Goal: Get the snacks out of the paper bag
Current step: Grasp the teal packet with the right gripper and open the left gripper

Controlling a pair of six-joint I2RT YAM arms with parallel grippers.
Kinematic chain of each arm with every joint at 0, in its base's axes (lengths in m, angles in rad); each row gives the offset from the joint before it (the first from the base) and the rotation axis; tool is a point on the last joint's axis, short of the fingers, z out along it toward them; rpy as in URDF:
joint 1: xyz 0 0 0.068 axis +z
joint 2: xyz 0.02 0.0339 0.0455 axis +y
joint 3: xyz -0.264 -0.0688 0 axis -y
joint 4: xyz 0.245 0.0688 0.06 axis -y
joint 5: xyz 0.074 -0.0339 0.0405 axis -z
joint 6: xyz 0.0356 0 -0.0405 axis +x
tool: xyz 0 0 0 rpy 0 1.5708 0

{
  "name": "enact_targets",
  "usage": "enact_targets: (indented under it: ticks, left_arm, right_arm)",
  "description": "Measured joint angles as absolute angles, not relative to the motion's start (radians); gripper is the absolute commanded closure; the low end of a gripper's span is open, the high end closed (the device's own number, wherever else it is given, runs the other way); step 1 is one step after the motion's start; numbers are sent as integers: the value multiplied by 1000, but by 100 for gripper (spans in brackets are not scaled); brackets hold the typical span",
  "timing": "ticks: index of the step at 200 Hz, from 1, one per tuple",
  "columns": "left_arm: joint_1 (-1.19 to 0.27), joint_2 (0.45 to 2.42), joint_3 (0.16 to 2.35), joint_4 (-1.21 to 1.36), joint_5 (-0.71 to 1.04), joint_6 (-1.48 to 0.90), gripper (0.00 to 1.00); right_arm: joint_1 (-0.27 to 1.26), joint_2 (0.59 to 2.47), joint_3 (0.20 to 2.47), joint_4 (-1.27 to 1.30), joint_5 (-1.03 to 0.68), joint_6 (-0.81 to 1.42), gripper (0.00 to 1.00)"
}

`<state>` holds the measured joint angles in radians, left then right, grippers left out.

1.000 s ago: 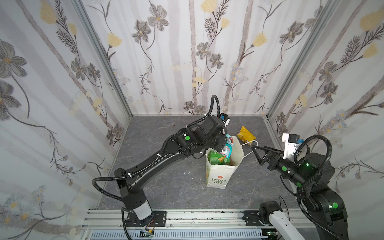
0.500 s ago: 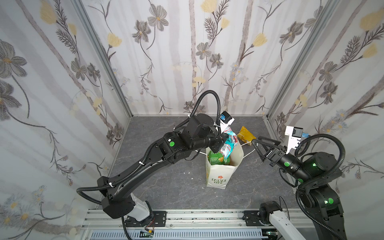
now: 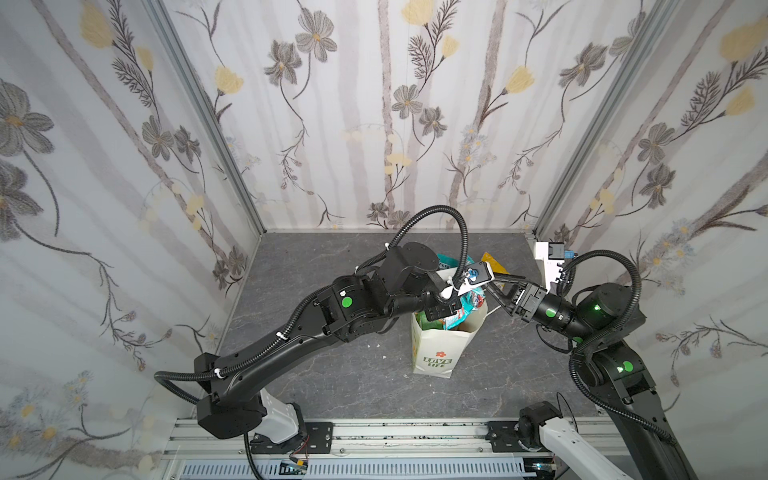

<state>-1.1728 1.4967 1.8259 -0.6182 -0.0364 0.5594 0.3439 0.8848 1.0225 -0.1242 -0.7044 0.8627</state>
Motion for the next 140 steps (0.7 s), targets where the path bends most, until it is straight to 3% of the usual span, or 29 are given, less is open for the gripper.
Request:
enact_targets:
  ticks: [48,79,100,140]
  left_arm:
    - [-1200,1523,1834,-616,-107,645,100]
    - [-1204,1530,1835,-617,-147,666,100]
    - [-1205,1536,1836,-616,-169,666,85]
    - [-1207,1541,1837,-611,-202,665,65]
  right_arm:
    - [411,927,1021,-92,-669,871,39]
    - [428,937,1016,-80,-636,874,49]
    - [432,942,1015,-78,-617,881,59]
    - [434,945,1015,-71,-577,881,83]
